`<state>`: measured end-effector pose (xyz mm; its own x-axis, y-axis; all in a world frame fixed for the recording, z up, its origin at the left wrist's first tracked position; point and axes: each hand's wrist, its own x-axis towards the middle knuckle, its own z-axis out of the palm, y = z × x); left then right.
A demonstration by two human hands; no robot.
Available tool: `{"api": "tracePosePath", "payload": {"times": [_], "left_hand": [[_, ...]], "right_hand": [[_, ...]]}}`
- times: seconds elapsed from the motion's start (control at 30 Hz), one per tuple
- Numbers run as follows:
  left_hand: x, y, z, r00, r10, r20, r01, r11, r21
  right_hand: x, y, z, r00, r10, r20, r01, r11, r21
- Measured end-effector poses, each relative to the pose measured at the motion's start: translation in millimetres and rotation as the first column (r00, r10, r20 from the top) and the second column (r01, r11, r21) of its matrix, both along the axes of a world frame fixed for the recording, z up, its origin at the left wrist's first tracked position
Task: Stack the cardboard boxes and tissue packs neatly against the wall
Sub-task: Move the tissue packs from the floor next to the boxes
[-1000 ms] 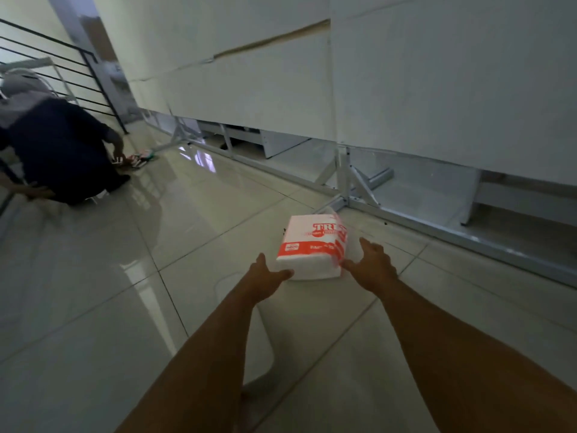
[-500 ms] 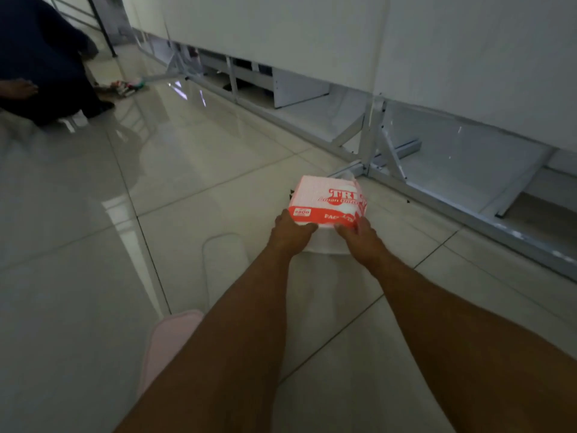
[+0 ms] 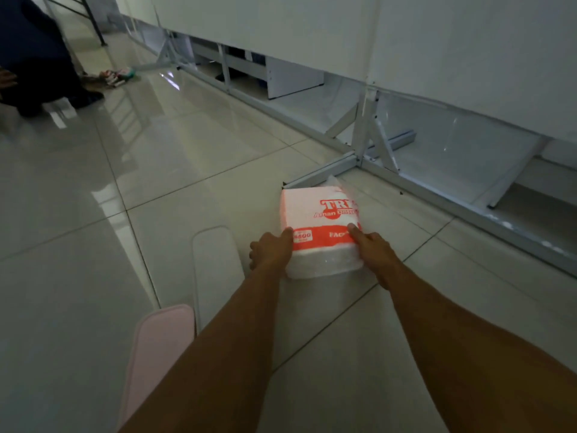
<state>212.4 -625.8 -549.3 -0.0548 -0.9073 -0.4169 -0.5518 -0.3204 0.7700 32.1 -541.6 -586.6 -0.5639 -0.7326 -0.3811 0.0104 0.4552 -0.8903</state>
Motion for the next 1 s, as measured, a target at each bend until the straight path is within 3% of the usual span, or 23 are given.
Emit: {"api": "tracePosePath", "payload": {"times": [0.1, 0.27, 0.53, 0.73, 1.0], "left_hand": [[-5, 21, 3, 0.987, 0.031, -0.155, -0.025, 0.999, 0.041], [-26, 44, 27, 0.986, -0.082, -0.147, 0.079, 0.997, -0.024], [-107, 116, 108, 0.911, -0.342, -0.231, 0.313, 0.938, -0.152], [-190, 210, 157, 0.789, -0.526, -0.317, 0.480, 0.850, -0.215], [-285, 397, 173, 0.539, -0.751, -0.381, 0.769, 0.624, -0.143]], "right_hand": [[1, 10, -12, 0.994, -0.036, 0.100, 0.040, 0.998, -0.041], [-3, 44, 25, 0.987, -0.057, 0.152, 0.061, 0.998, -0.019], [-73, 134, 100, 0.973, -0.228, 0.032, 0.230, 0.963, -0.137], [-136, 257, 154, 0.919, -0.392, -0.046, 0.370, 0.895, -0.249], [-162, 481, 204, 0.808, -0.564, -0.169, 0.546, 0.825, -0.146]]}}
